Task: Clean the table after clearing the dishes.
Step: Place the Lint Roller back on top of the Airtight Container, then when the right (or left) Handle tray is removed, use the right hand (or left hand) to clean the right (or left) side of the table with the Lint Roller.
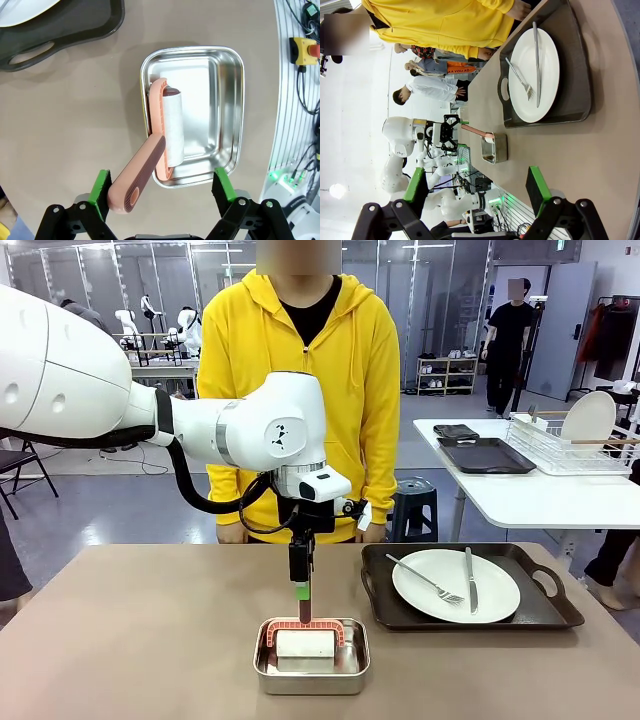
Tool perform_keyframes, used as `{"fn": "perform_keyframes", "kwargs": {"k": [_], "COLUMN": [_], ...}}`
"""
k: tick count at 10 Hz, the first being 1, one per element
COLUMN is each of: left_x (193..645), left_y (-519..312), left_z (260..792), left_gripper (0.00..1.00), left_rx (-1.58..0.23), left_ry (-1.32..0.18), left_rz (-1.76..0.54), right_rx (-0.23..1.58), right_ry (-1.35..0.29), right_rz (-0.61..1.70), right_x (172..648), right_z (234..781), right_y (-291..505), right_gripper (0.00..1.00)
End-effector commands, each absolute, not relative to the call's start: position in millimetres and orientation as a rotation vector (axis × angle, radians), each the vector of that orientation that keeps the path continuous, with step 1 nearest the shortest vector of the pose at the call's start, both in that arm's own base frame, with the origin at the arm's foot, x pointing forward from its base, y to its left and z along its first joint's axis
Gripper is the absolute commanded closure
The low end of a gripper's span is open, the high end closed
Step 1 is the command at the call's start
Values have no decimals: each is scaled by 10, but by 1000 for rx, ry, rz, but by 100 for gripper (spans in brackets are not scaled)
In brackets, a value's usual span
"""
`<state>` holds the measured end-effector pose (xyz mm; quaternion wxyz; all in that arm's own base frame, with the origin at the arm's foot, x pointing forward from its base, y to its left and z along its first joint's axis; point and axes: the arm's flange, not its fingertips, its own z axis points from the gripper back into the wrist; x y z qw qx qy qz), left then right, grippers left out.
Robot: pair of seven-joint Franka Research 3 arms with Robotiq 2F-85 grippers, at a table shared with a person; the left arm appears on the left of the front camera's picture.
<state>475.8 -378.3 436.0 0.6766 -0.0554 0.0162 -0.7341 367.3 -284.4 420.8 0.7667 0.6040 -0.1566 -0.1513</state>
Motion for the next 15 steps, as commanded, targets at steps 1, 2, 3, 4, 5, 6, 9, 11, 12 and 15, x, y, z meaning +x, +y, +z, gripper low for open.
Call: {"fn": "perform_keyframes", "kwargs": {"k": [1, 2, 3, 4, 5, 6, 9, 11, 12, 15], "left_x": [4755, 4755, 4755, 4755, 4755, 4755, 4803, 4812, 4762, 4493], "left_y": [-3781, -3781, -3781, -3781, -3781, -3781, -3713, -3267, -2925, -1765], "left_z": [4376, 4376, 4376, 4376, 4376, 4376, 4631, 5124, 5224, 5241], "left_gripper": [0, 0, 0, 0, 0, 0, 0, 0, 0, 0], "left_rx": [-122, -122, -122, -122, -122, -122, -243, -528, -741, -971], "left_ry": [34, 34, 34, 34, 34, 34, 42, 20, 25, -45], "left_rz": [-1655, -1655, -1655, -1655, -1655, -1655, -1574, -1329, -1217, -862], "right_rx": [1312, 1312, 1312, 1312, 1312, 1312, 1312, 1312, 1312, 1312], "right_ry": [-345, -345, -345, -345, -345, -345, -345, -345, -345, -345], "right_rz": [-327, -327, -327, -327, -327, -327, -327, -327, -327, -327], "right_x": [3653, 3653, 3653, 3653, 3653, 3653, 3653, 3653, 3653, 3653], "right_z": [4233, 4233, 4233, 4233, 4233, 4233, 4233, 4233, 4233, 4233], "right_y": [-2839, -2839, -2839, -2839, -2839, -2839, -2839, -2839, -2839, -2839], "right_gripper": [0, 0, 0, 0, 0, 0, 0, 0, 0, 0]}}
